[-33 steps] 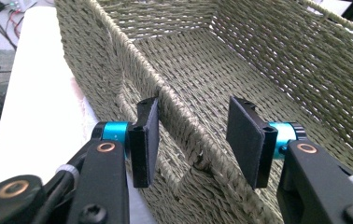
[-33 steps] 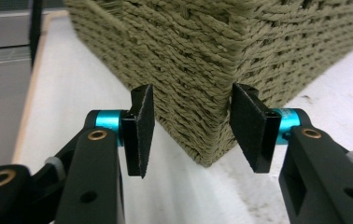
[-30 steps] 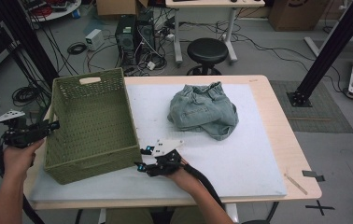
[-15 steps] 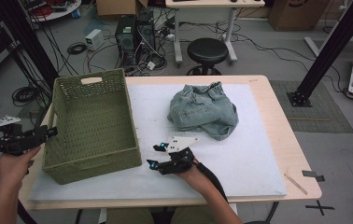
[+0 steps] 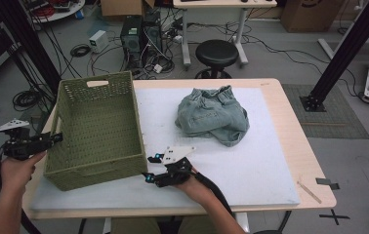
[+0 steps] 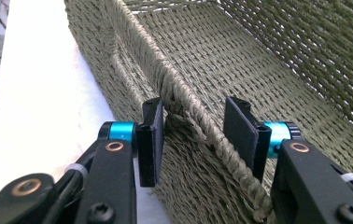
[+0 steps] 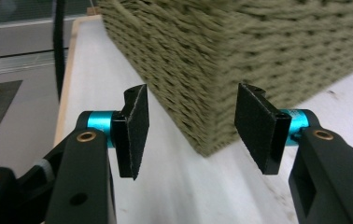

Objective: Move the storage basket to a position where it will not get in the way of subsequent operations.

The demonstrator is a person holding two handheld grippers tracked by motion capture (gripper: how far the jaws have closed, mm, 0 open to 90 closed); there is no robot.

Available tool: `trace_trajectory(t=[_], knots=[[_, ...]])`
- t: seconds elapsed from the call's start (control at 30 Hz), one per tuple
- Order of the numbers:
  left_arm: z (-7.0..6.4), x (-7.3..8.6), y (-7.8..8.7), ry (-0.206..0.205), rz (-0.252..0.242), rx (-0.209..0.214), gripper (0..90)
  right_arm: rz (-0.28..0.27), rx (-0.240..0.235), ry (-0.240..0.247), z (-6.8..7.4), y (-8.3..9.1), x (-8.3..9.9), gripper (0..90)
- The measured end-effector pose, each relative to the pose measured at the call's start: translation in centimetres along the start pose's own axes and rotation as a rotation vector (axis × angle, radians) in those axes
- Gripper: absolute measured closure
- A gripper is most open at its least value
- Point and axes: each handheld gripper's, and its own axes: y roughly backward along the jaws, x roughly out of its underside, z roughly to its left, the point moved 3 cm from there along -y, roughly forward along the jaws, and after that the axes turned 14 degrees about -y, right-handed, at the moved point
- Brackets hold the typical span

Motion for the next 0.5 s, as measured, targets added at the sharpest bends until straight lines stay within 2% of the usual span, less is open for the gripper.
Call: trace_trajectory(t=[0.17,0.33,0.37,0.43,0.5], knots=[[1.0,-0.4,-0.7,-0.005,-0.007,0.012,60.4,-0.005,-0.013,0.003,0.6,-0.8,-0.2,46.1],[1.6,-0.3,-0.8,0.012,-0.025,0.031,59.7,-0.006,-0.035,0.002,0.8,-1.4,-0.3,45.0],[1.6,-0.4,-0.7,0.019,-0.032,0.03,58.5,-0.003,-0.039,-0.002,0.8,-1.4,-0.3,44.6],[1.5,-0.5,-0.3,0.045,-0.072,0.022,49.5,0.003,-0.033,-0.006,0.7,-1.1,-0.3,41.7],[1.1,-0.6,0.2,0.035,-0.092,0.028,49.4,-0.015,-0.008,-0.019,0.2,-0.3,-0.2,39.8]])
